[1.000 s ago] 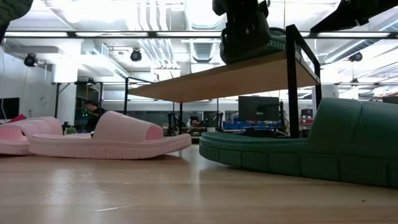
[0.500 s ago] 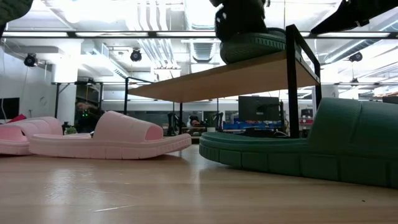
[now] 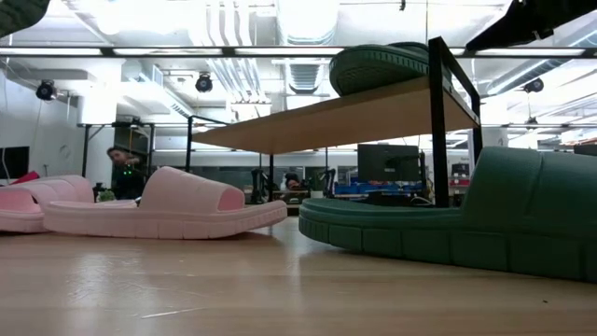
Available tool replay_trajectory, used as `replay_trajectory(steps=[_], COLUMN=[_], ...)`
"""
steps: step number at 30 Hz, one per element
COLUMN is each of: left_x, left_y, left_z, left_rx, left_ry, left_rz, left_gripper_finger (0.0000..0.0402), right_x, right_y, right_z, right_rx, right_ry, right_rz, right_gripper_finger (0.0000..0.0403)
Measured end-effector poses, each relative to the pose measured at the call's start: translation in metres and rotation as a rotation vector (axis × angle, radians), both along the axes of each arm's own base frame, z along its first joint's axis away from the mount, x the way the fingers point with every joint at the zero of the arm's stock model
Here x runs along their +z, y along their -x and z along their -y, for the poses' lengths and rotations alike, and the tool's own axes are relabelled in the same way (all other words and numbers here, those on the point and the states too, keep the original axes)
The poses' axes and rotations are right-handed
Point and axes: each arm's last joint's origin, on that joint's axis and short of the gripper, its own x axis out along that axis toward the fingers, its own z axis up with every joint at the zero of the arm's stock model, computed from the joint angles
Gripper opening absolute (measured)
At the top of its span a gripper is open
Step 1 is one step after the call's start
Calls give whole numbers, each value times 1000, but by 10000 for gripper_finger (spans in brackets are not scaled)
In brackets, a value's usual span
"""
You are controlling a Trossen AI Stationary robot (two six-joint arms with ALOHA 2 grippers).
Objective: Pick and place slides into the shelf
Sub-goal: Put the green slide on the shelf
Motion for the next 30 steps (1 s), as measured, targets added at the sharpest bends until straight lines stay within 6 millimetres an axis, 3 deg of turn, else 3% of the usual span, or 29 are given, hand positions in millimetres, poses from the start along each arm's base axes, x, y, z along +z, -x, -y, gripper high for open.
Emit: replay_trajectory(steps=[3, 6, 13, 22, 25, 30], left_x=[17, 21, -6, -47, -54, -61], left_y=[28, 53, 102, 130, 138, 146], left_z=[-3, -8, -27, -43, -48, -53], left_rx=[44, 73, 185, 174, 174, 182], left_ry=[105, 173, 148, 205, 217, 238], left_rz=[49, 87, 187, 273, 281, 301], left_gripper_finger=[215, 215, 215, 215, 215, 215], right_x=[5, 6, 5, 18, 29, 29], right_y=[-5, -19, -50, -76, -84, -94], right_z=[-2, -12, -41, -75, -96, -142], right_rx=[7, 99, 217, 337, 456, 518], right_ry=[-17, 88, 284, 368, 416, 614], right_rz=[61, 60, 71, -15, -42, -249], right_gripper_finger=[63, 63, 63, 66, 91, 175])
